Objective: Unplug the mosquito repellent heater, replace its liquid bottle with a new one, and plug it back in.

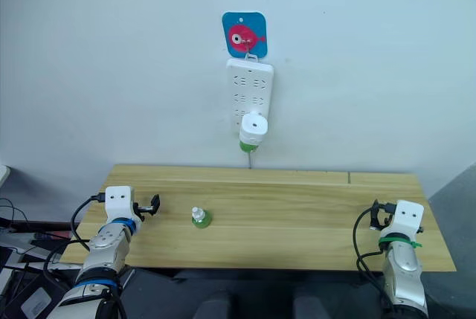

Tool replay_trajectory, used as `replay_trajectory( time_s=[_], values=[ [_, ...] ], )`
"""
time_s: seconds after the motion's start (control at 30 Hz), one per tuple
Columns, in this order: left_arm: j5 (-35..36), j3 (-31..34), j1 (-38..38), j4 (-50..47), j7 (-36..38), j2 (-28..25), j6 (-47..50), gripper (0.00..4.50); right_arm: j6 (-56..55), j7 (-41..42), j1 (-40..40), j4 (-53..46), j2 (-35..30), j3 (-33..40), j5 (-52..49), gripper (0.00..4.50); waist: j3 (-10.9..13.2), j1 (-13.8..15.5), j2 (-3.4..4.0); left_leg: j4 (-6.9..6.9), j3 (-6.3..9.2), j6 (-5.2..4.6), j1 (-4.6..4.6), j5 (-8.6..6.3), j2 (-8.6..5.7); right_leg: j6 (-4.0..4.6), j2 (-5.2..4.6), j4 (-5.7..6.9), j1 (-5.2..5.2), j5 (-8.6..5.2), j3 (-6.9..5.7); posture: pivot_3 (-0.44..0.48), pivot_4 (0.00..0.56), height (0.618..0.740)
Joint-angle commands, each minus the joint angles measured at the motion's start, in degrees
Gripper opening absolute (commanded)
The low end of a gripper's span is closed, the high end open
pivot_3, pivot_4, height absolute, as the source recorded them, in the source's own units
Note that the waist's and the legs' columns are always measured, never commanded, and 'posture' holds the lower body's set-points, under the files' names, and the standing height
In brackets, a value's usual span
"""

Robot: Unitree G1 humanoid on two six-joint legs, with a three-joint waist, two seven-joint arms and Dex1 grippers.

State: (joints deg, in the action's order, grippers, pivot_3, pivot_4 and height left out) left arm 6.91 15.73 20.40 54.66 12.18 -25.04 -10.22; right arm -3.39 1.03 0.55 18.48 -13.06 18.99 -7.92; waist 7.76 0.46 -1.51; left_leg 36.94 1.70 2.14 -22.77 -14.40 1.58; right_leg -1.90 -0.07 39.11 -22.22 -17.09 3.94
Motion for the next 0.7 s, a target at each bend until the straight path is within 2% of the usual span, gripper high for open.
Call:
replay_trajectory(
  time_s=[0.03,0.7],
  values=[
    [0.42,0.50,0.30,-1.05,0.34,-1.03,-0.30,4.50,-0.59,-0.33,-0.02,-1.76,-0.41,0.66,-0.22,4.47,0.00,0.00,0.00,0.00,0.00,0.00,0.00,0.00,0.00,0.00,0.00,0.00,0.00,0.00,0.00,0.113,0.129,0.740],
    [1.54,0.97,0.54,-2.40,4.11,-0.66,-0.95,4.50,-0.51,-0.76,0.23,-2.55,-0.08,0.57,-0.31,4.47,0.00,-0.01,0.00,0.00,0.00,0.00,0.00,0.00,0.00,0.00,0.00,0.00,0.00,0.00,0.00,0.112,0.129,0.740]
  ],
)
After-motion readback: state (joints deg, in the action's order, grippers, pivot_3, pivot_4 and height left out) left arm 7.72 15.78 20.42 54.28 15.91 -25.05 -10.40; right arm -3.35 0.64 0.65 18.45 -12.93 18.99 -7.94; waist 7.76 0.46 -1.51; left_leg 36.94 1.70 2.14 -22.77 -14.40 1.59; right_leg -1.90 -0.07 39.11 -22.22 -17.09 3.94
